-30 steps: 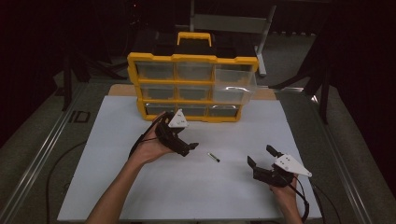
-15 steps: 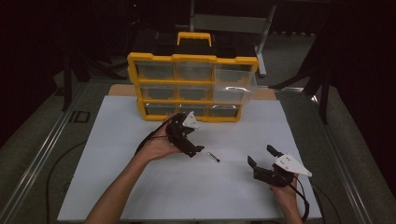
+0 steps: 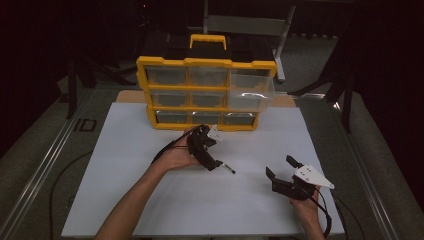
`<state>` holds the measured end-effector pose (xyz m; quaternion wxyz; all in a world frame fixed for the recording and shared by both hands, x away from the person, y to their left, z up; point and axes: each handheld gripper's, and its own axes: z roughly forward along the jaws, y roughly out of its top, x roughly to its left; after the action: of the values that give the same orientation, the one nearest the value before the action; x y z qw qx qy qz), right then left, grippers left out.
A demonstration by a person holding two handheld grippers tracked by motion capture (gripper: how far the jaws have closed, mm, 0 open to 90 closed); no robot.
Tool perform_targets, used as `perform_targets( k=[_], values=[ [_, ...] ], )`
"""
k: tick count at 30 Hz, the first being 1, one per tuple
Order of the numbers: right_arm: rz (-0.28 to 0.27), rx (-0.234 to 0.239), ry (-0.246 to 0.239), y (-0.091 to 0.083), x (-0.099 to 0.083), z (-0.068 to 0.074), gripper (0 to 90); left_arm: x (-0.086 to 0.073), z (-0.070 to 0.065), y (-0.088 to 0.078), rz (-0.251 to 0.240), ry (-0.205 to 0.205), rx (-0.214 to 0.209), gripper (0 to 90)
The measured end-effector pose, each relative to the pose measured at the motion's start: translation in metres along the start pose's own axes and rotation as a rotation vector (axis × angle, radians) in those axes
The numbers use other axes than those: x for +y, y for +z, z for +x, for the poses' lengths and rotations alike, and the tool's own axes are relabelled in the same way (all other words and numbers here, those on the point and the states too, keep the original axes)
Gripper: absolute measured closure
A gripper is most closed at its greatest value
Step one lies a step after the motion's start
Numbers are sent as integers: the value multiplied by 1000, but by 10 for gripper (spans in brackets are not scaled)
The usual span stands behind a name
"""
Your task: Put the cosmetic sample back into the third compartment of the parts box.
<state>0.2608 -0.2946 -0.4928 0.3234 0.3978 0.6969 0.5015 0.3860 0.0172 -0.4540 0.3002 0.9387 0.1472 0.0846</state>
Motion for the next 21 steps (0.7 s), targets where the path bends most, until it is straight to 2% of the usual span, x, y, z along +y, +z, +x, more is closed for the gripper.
perform_targets(
  k=[2, 8, 13, 21],
  values=[
    [1, 0, 1, 0, 0, 0, 136, 2, -1, 2, 5, 10, -14, 34],
    [10, -5, -4, 1, 0, 0, 137, 5, -2, 12, 39, 20, -11, 56],
    [11, -4, -5, 1, 0, 0, 137, 8, -2, 17, 36, 22, -27, 57],
    [11, -3, -4, 1, 0, 0, 137, 13, -4, 23, 51, 54, -36, 64]
  ],
)
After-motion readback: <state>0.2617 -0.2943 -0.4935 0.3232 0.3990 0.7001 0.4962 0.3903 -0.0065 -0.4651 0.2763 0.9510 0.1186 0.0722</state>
